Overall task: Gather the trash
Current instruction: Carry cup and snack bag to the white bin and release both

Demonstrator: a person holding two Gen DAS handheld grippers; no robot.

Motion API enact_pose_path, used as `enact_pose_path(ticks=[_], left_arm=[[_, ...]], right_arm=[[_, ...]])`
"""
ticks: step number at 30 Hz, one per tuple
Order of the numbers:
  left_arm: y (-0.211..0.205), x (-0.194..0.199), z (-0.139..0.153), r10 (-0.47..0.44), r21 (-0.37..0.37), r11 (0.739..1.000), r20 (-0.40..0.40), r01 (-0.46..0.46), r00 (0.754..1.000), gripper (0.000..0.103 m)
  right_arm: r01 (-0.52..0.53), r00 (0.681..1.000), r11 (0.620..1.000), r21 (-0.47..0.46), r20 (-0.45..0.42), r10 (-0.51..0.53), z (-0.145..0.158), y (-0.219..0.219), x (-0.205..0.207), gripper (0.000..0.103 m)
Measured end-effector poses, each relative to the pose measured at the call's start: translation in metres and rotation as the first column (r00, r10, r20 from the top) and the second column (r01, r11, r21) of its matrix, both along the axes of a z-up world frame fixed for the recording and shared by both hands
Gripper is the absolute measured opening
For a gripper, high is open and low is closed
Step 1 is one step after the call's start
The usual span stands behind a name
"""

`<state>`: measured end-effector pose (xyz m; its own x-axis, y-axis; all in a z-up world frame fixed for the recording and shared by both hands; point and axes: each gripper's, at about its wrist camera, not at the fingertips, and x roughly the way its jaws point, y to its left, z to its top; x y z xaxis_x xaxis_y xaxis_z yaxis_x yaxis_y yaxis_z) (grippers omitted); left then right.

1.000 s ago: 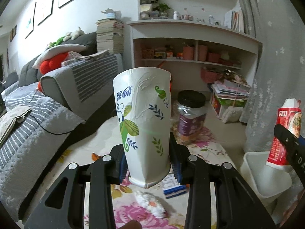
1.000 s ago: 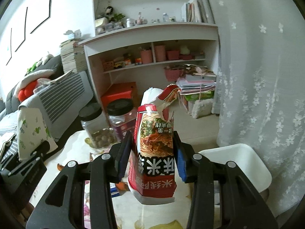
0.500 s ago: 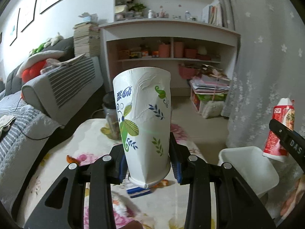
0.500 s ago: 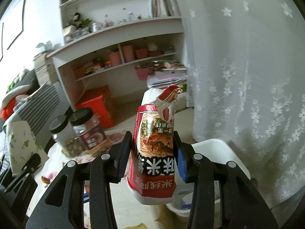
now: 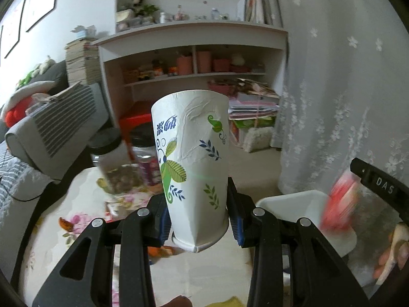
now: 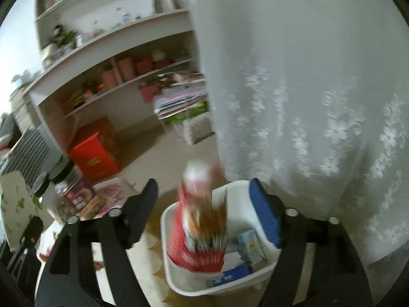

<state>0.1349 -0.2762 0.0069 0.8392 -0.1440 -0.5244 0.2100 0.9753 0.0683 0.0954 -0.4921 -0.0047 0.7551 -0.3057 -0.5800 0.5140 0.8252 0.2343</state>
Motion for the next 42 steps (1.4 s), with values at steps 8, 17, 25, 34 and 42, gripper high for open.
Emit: enact_pose_path(ticks=[8,17,25,34,42], left_arm=[[-0.054,-0.002,-0.01,-0.09,0.017,0.996,-0.022,0.09,0.996,0.038],[-0.099,-0.002,-0.015,-0.161,0.015,0.987,-0.06,0.162,0.985,0.041],[-0.14,-0.003,-0.016,-0.231,0.022,0.972,-0.093,0.234,0.968,0.062],[-0.126,-0.013,-0.018,-0.22,0.014,0.975,-0.11,0.223,0.969,0.081],[-0.081,-0.016,-0.011,-0.15,0.018,0.988,-0.089,0.152,0.985,0.084]], right_arm=[[0.154,0.988,0.988,0.031,-0.007,-0.154,-0.005,-0.045,-0.027,0.094],[0.249,0.969,0.968,0.022,-0.007,-0.249,-0.006,-0.077,-0.054,0.096],[0.303,0.953,0.953,-0.005,0.0,-0.303,-0.005,-0.096,-0.075,0.096],[0.263,0.964,0.963,-0.049,-0.016,-0.264,-0.002,-0.081,-0.072,0.096],[0.165,0.986,0.981,-0.105,-0.008,-0.167,0.01,-0.032,-0.057,0.096]])
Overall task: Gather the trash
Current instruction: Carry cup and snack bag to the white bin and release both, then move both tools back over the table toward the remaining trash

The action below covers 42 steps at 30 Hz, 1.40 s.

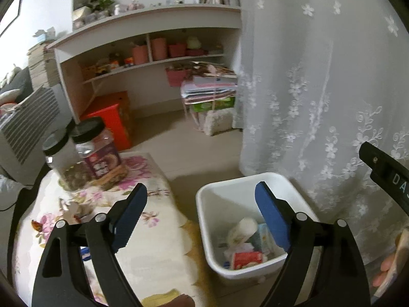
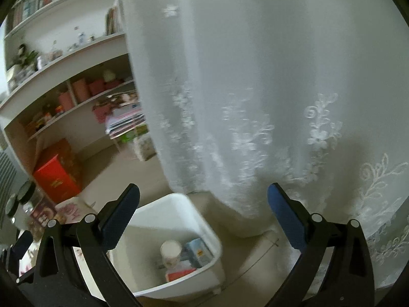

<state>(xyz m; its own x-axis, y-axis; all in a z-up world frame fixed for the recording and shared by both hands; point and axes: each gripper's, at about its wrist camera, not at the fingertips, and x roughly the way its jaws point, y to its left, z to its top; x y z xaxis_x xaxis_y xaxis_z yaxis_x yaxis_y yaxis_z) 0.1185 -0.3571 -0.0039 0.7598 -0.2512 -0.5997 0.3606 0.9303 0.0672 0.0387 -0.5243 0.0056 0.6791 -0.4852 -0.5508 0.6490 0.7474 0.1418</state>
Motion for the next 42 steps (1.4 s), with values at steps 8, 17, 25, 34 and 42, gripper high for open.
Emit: enact_pose_path(ticks=[8,17,25,34,42], left_arm=[[0.065,0.005,0.002,0.096,0.005,0.995,0.016,-0.096,0.995,0.084],[0.146,0.019,-0.002,0.225,0.017,0.974,0.0,-0.225,0.974,0.084],[0.207,0.028,-0.007,0.316,0.033,0.948,-0.016,-0.316,0.948,0.084],[0.271,0.037,-0.02,0.415,0.053,0.909,-0.043,-0.413,0.909,0.084],[0.326,0.057,-0.044,0.497,0.079,0.868,-0.127,-0.49,0.859,0.084]], right_arm=[[-0.135,0.991,0.99,-0.047,-0.017,0.134,0.005,0.063,0.028,0.096],[-0.256,0.966,0.965,-0.061,-0.041,0.254,0.003,0.126,0.049,0.096],[-0.36,0.932,0.933,-0.014,-0.033,0.36,-0.001,0.186,0.066,0.096],[-0.449,0.892,0.893,-0.004,-0.06,0.448,-0.014,0.251,0.088,0.096],[-0.52,0.849,0.854,-0.01,-0.123,0.515,-0.031,0.295,0.105,0.096]])
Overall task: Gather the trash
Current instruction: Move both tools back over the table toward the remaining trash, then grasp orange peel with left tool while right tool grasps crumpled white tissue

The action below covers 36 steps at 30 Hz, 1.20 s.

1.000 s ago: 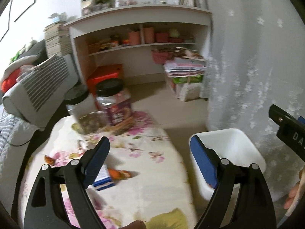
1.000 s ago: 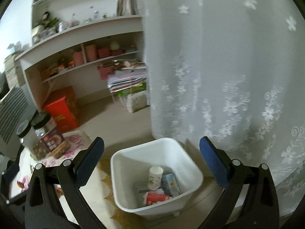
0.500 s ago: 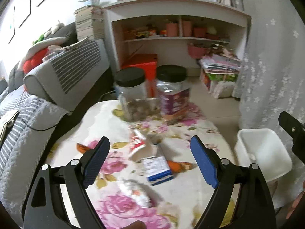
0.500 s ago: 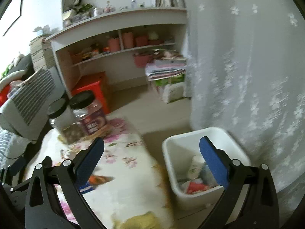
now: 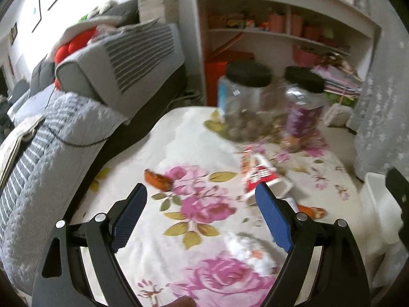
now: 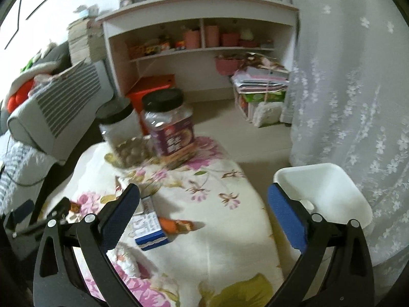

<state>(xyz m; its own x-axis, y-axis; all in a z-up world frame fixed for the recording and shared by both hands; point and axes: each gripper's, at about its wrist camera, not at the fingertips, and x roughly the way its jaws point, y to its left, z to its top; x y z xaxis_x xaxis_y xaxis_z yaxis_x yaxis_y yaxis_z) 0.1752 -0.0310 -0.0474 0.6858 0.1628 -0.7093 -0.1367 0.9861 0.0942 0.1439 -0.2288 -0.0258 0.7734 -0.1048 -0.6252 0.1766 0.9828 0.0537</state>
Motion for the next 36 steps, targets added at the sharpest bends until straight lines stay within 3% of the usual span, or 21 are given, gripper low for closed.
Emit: enact_pose_path(ticks=[7,11,14,19,24,25,27,30,32,36], left_arm=[[0.053,0.031,-0.032,0.104,-0.03,0.994,-0.11,-0.108,0.989,0.084],[0.086,0.055,-0.057,0.137,-0.079,0.985,-0.197,-0.155,0.971,0.084],[0.108,0.07,-0.071,0.134,-0.137,0.976,-0.243,-0.171,0.961,0.084],[0.131,0.09,-0.08,0.137,-0.195,0.963,-0.252,-0.189,0.958,0.079],[0.138,0.104,-0.093,0.148,-0.211,0.955,-0.276,-0.21,0.95,0.074],[0.139,0.106,-0.097,0.148,-0.208,0.955,-0.283,-0.211,0.948,0.072],[0.139,0.111,-0.105,0.148,-0.203,0.955,-0.296,-0.214,0.944,0.068],[0.14,0.116,-0.112,0.147,-0.206,0.954,-0.309,-0.218,0.939,0.059],[0.142,0.117,-0.115,0.143,-0.213,0.953,-0.31,-0.215,0.94,0.055],[0.141,0.116,-0.115,0.118,-0.244,0.949,-0.315,-0.201,0.942,0.042]], right_arm=[[-0.132,0.989,0.989,-0.072,-0.07,0.127,-0.024,0.047,0.01,0.096],[-0.23,0.968,0.968,-0.102,-0.131,0.216,-0.043,0.075,0.015,0.096],[-0.311,0.937,0.943,-0.114,-0.202,0.285,-0.063,0.097,0.02,0.096],[-0.4,0.891,0.907,-0.131,-0.286,0.352,-0.093,0.121,0.027,0.096],[-0.463,0.852,0.87,-0.171,-0.358,0.383,-0.124,0.139,0.03,0.096],[-0.473,0.843,0.865,-0.168,-0.372,0.389,-0.13,0.142,0.03,0.094],[-0.491,0.824,0.859,-0.145,-0.396,0.404,-0.138,0.145,0.031,0.082],[-0.506,0.82,0.852,-0.135,-0.381,0.427,-0.135,0.15,0.028,0.069],[-0.527,0.806,0.842,-0.117,-0.384,0.451,-0.134,0.155,0.024,0.045],[-0.525,0.802,0.846,-0.095,-0.388,0.454,-0.133,0.157,0.02,0.043]])
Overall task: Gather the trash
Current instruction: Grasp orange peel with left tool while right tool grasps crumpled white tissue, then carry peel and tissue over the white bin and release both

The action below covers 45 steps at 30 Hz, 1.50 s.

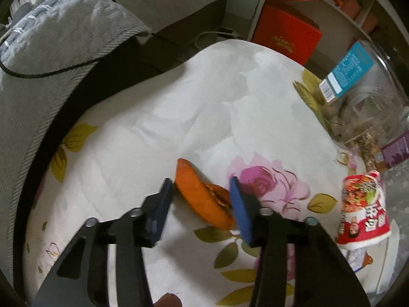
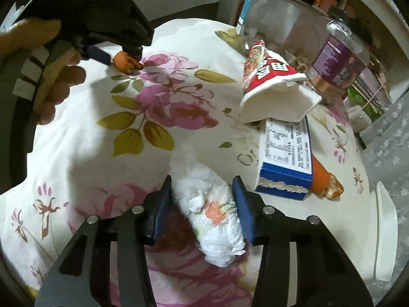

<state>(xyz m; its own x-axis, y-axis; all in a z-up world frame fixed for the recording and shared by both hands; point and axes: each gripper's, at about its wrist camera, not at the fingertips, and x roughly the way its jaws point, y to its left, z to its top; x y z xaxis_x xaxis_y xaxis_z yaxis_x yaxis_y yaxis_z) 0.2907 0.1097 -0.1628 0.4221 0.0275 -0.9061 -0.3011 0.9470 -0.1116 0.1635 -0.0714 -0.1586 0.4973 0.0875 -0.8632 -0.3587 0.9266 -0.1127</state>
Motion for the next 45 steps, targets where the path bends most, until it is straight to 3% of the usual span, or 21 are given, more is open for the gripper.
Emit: enact_pose_path(ticks=[6,13,19,24,29,33,45], left_arm=[[0.009,-0.013,0.008,0.018,-0.049,0.999,-0.016,-0.018,1.0,0.024],[0.015,-0.041,0.034,0.03,-0.01,1.0,0.014,-0.029,0.999,0.014],[0.03,-0.058,0.043,0.024,-0.055,0.998,0.023,-0.022,0.999,0.013],[0.038,-0.072,0.059,0.054,-0.031,0.998,0.054,-0.052,0.997,0.012],[0.039,-0.09,0.088,0.066,0.02,0.997,0.144,-0.069,0.987,0.012],[0.03,-0.101,0.108,0.046,0.066,0.996,0.212,-0.061,0.976,0.012],[-0.02,-0.126,0.152,-0.052,0.109,0.994,0.337,0.016,0.94,0.012]], right_arm=[[0.043,0.996,0.985,0.165,-0.086,-0.029,0.01,-0.006,0.0,0.042],[0.015,1.0,0.967,0.255,-0.018,-0.011,0.047,0.0,-0.01,0.042],[0.013,1.0,0.952,0.304,0.004,-0.015,0.065,-0.002,-0.015,0.042],[-0.005,0.999,0.949,0.315,0.033,-0.006,0.075,-0.001,-0.016,0.042],[-0.009,0.994,0.942,0.335,0.108,-0.029,0.094,-0.004,-0.019,0.042],[-0.01,0.986,0.939,0.343,0.162,-0.049,0.111,-0.012,-0.021,0.042],[0.04,0.956,0.927,0.372,0.255,-0.144,0.145,-0.059,-0.032,0.042]])
